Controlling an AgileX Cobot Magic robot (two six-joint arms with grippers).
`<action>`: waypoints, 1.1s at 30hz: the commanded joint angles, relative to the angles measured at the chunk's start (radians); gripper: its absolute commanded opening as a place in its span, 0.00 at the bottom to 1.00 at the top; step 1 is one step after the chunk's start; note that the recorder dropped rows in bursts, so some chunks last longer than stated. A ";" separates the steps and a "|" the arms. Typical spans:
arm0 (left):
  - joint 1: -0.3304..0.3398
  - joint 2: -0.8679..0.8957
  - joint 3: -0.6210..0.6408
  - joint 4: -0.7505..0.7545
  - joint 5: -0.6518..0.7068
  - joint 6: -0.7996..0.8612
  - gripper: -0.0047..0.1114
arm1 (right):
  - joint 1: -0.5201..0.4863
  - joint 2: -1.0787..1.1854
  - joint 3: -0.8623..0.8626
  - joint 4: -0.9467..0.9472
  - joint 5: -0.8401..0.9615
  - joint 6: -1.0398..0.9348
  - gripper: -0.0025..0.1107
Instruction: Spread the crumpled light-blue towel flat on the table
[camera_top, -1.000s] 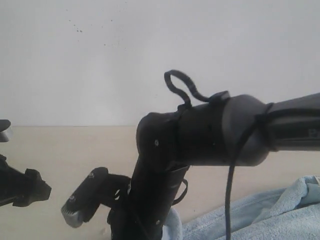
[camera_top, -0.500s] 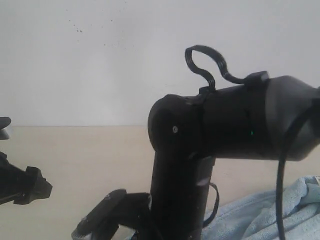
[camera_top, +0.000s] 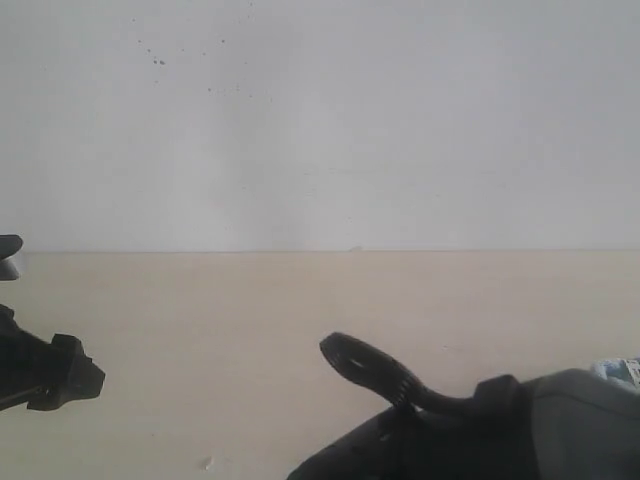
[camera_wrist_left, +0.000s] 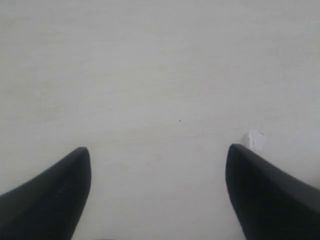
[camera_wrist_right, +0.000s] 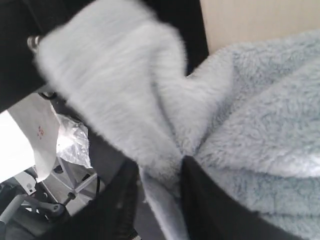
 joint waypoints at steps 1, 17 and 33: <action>0.003 0.002 -0.006 -0.017 0.007 -0.009 0.65 | 0.002 -0.009 -0.009 -0.010 0.000 0.051 0.46; 0.003 0.002 -0.006 -0.024 0.009 -0.009 0.65 | -0.111 -0.056 -0.289 -0.682 0.000 0.430 0.50; 0.003 0.002 -0.006 -0.028 0.006 -0.009 0.65 | -0.883 0.081 -0.197 0.307 0.000 -0.076 0.50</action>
